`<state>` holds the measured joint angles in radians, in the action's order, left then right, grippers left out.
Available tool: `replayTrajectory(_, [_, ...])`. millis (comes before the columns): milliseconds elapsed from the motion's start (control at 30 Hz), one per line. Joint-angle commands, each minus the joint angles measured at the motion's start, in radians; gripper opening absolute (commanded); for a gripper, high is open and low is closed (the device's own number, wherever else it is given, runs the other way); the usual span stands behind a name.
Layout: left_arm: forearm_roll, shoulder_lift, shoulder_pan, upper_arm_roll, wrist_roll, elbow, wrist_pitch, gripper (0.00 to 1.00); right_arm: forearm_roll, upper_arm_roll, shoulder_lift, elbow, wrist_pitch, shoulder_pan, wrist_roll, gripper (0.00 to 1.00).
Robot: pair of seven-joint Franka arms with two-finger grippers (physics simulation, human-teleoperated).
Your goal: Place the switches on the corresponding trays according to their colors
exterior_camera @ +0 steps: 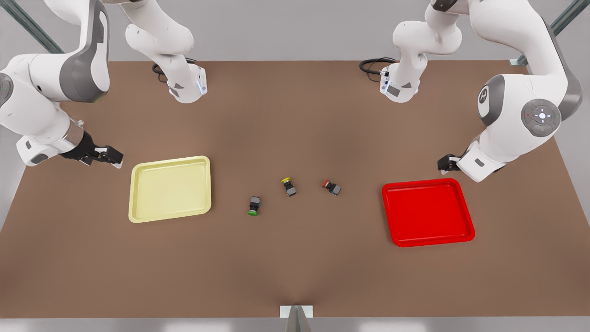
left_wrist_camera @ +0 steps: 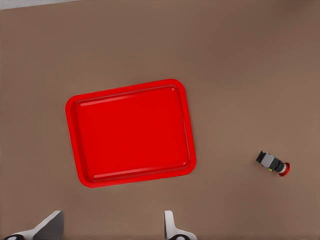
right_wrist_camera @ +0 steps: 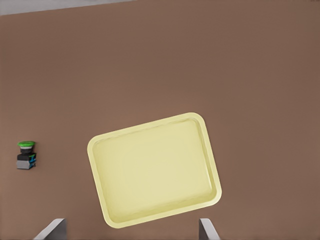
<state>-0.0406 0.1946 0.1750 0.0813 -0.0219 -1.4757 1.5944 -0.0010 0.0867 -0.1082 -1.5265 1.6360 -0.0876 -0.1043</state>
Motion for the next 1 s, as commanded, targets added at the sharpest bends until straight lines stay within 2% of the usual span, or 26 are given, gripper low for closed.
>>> replayTrajectory(0, [-0.001,0.0,0.0,0.0,0.002,0.0,-0.002,1.0,-0.002,0.002,-0.018,0.019,0.001,0.008,0.0,1.0])
replayTrajectory(33, [-0.005,0.0,0.0,0.0,0.0,-0.002,-0.008,1.0,-0.001,0.007,-0.051,0.028,0.001,0.009,0.0,1.0])
replayTrajectory(67, [-0.007,0.028,0.009,-0.009,0.0,-0.006,-0.109,1.0,0.001,0.03,-0.054,0.035,0.002,0.011,0.0,1.0])
replayTrajectory(133, [0.007,0.103,0.115,-0.021,-0.315,-0.002,-0.103,1.0,-0.007,0.085,-0.102,0.037,0.008,0.012,0.006,1.0])
replayTrajectory(233, [0.126,0.212,0.238,-0.044,-0.884,-0.012,0.091,1.0,-0.005,0.09,-0.166,0.075,0.021,0.183,0.018,1.0])
replayTrajectory(300, [0.131,0.226,0.323,-0.044,-1.118,-0.138,0.301,1.0,-0.008,0.087,-0.177,0.069,0.045,0.258,0.005,1.0])
replayTrajectory(333, [0.145,0.184,0.333,-0.044,-1.129,-0.3,0.459,1.0,-0.013,0.088,-0.237,0.071,0.106,0.315,0.002,1.0])
replayTrajectory(367, [0.174,0.167,0.343,-0.044,-1.135,-0.393,0.568,1.0,-0.014,0.088,-0.289,0.072,0.162,0.351,-0.014,1.0])
replayTrajectory(400, [0.191,0.18,0.348,-0.044,-1.156,-0.399,0.602,1.0,-0.039,0.093,-0.332,0.077,0.162,0.396,-0.127,1.0])
replayTrajectory(433, [0.208,0.212,0.371,-0.044,-1.179,-0.399,0.641,1.0,-0.103,0.165,-0.355,0.072,0.22,0.402,-0.227,1.0])
replayTrajectory(500, [0.211,0.276,0.406,-0.044,-1.219,-0.387,0.679,1.0,-0.148,0.235,-0.418,0.074,0.24,0.424,-0.359,1.0])
replayTrajectory(533, [0.206,0.299,0.417,-0.044,-1.264,-0.376,0.68,1.0,-0.215,0.297,-0.456,0.072,0.243,0.422,-0.445,1.0])
replayTrajectory(633, [0.211,0.335,0.442,-0.044,-1.297,-0.376,0.708,1.0,-0.271,0.373,-0.561,0.074,0.387,0.43,-0.552,1.0])
replayTrajectory(700, [0.206,0.356,0.442,-0.044,-1.293,-0.377,0.742,1.0,-0.33,0.395,-0.665,0.149,0.416,0.437,-0.591,1.0])
replayTrajectory(800, [0.208,0.393,0.434,-0.044,-1.287,-0.373,0.743,1.0,-0.421,0.438,-0.742,0.152,0.495,0.436,-0.587,1.0])
replayTrajectory(967, [0.225,0.405,0.42,-0.043,-1.34,-0.371,0.762,1.0,-0.448,0.453,-0.757,0.12,0.516,0.434,-0.495,1.0])
